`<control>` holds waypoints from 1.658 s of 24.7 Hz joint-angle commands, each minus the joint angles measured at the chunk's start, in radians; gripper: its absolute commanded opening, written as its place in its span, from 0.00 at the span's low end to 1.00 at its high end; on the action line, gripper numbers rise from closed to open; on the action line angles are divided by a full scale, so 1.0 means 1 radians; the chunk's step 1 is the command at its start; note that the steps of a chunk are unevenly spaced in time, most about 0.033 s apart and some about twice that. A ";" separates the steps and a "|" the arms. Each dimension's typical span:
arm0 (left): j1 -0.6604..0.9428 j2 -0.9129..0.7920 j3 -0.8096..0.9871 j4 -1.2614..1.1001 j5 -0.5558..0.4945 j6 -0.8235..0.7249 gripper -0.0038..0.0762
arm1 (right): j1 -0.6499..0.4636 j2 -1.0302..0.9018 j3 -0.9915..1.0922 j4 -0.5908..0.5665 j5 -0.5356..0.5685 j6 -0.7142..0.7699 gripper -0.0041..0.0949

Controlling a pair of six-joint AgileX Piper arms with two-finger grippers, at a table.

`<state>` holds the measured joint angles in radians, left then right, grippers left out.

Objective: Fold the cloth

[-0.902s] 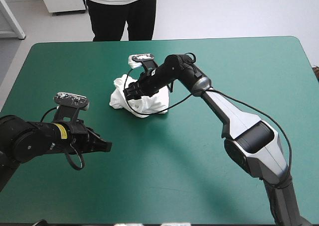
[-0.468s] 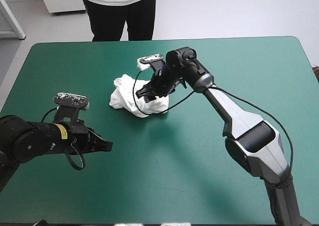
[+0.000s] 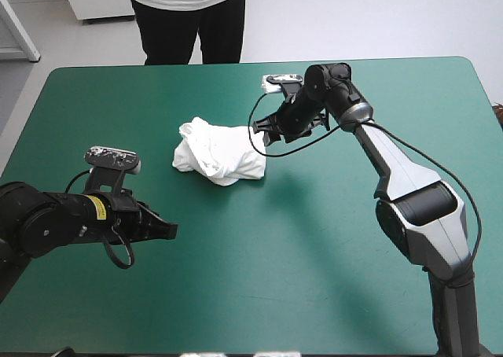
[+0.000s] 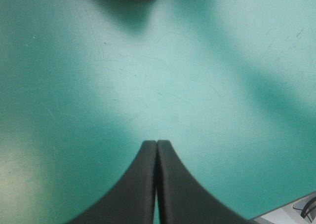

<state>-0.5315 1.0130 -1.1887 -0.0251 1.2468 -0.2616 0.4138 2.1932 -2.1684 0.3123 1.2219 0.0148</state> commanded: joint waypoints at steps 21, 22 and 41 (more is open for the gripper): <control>-0.002 -0.009 -0.020 0.001 -0.048 -0.011 0.04 | 0.003 0.107 0.011 0.216 -0.086 -0.100 0.39; -0.002 -0.009 -0.020 0.001 -0.048 -0.011 0.04 | 0.003 0.112 0.011 0.212 -0.081 -0.100 0.32; -0.002 -0.009 -0.020 -0.003 -0.031 -0.013 0.04 | -0.241 -0.152 0.434 -0.266 -0.111 -0.022 0.02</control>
<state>-0.5315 1.0157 -1.1887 -0.0242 1.2455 -0.2655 0.2292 2.1479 -1.8314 0.2194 1.1298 -0.0059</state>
